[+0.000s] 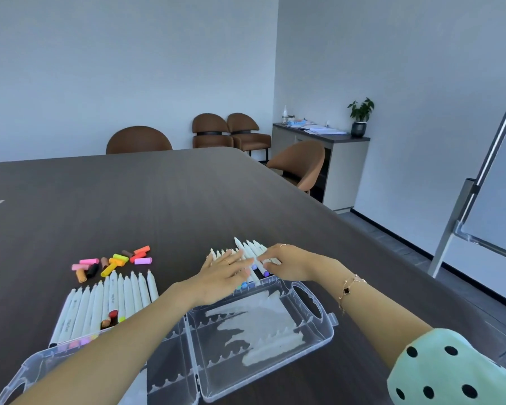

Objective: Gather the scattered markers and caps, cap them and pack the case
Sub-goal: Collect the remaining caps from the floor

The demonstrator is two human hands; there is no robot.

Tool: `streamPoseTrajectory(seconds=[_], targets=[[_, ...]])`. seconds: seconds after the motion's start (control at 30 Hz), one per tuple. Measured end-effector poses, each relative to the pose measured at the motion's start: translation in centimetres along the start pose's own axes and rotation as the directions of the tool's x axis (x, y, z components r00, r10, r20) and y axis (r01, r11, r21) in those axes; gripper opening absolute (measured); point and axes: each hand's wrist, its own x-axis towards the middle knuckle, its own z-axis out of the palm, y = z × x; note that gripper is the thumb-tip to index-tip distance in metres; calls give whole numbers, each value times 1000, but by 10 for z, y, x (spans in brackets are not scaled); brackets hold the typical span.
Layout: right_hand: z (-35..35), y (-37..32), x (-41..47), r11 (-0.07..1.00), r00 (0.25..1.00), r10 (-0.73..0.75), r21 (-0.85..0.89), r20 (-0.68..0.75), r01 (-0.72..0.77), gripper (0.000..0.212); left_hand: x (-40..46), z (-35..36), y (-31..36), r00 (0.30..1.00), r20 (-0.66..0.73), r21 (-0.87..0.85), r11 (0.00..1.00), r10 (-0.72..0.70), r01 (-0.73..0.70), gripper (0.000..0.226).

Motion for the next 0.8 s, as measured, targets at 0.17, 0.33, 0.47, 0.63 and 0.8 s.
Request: streamPoseTrajectory(seconds=[0.17,0.33,0.47,0.63,0.8], targets=[[-3,-2,-11,1000,999,-22,15,-30,23,38,-1,-2,8,999,-46,39,999,-11,13,51],[-3,-6,-20,999,1000,-30,34,0,30,40,-10,-1,9,1000,15,14,1000,17,-17,51],[-5,-6,-29,998,1000,-11,54,5,11,40,-22,-2,13,998,48,6,999,47,-47,47],[-6,-2,-36,995,996,68,74,-63,-64,48,-32,-1,21,1000,18,-8,1000,15,-14,50],[-1,5,-30,987,990,138,89,-3,-137,33,-37,-2,14,999,39,21,999,-30,29,52]])
